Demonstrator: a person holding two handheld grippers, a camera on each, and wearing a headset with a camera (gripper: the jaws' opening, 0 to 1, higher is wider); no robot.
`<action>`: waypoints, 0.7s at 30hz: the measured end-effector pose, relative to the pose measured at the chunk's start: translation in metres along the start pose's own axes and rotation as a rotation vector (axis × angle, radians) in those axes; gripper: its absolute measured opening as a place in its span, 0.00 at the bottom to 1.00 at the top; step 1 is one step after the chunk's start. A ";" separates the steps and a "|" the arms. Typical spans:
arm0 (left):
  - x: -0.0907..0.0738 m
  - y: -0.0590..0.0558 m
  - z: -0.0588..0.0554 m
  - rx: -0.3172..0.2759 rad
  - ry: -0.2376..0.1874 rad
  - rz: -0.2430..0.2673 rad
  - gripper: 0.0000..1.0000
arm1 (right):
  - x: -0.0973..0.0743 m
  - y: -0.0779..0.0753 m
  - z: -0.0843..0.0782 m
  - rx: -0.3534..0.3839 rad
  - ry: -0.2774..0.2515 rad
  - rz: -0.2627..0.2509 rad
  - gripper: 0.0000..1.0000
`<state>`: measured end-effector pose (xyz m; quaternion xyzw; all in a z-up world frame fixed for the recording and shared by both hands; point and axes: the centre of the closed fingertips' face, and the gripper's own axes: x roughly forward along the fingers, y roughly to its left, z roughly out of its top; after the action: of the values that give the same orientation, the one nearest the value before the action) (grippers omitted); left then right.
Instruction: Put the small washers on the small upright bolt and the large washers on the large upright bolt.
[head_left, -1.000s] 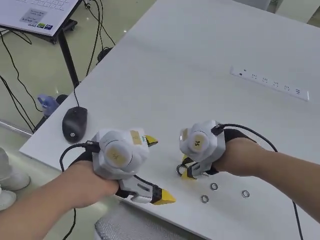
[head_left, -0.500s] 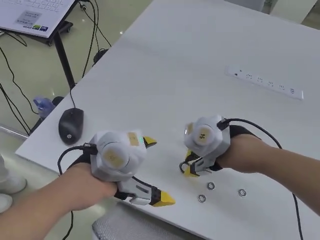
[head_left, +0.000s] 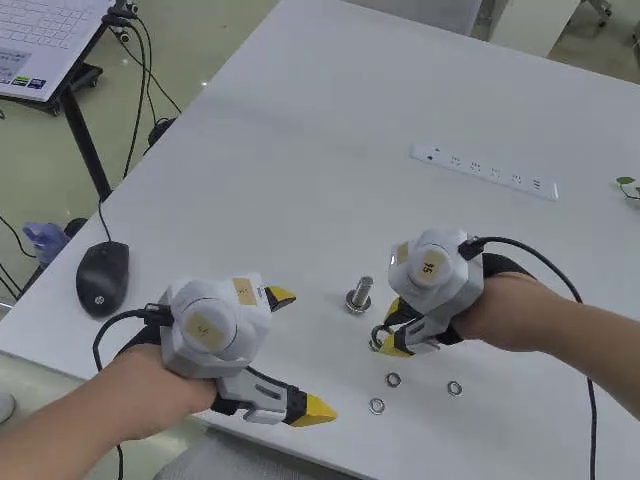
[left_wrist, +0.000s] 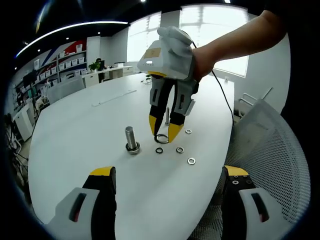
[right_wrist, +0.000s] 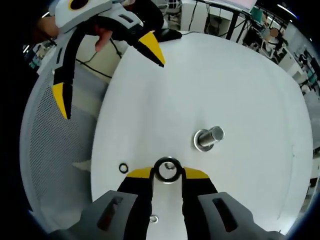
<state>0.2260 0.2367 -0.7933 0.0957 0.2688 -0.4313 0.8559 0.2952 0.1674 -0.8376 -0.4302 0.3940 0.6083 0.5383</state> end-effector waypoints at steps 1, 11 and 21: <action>0.000 0.000 0.000 0.003 0.003 0.000 0.87 | -0.002 -0.002 -0.001 0.004 0.000 -0.005 0.22; 0.004 0.006 0.004 0.008 0.001 0.020 0.87 | -0.021 -0.024 0.004 0.022 0.006 -0.033 0.22; 0.004 0.005 0.001 0.010 0.014 0.021 0.87 | -0.034 -0.046 0.038 0.025 -0.021 -0.057 0.22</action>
<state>0.2318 0.2370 -0.7950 0.1057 0.2717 -0.4231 0.8579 0.3386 0.1973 -0.7943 -0.4281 0.3836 0.5923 0.5647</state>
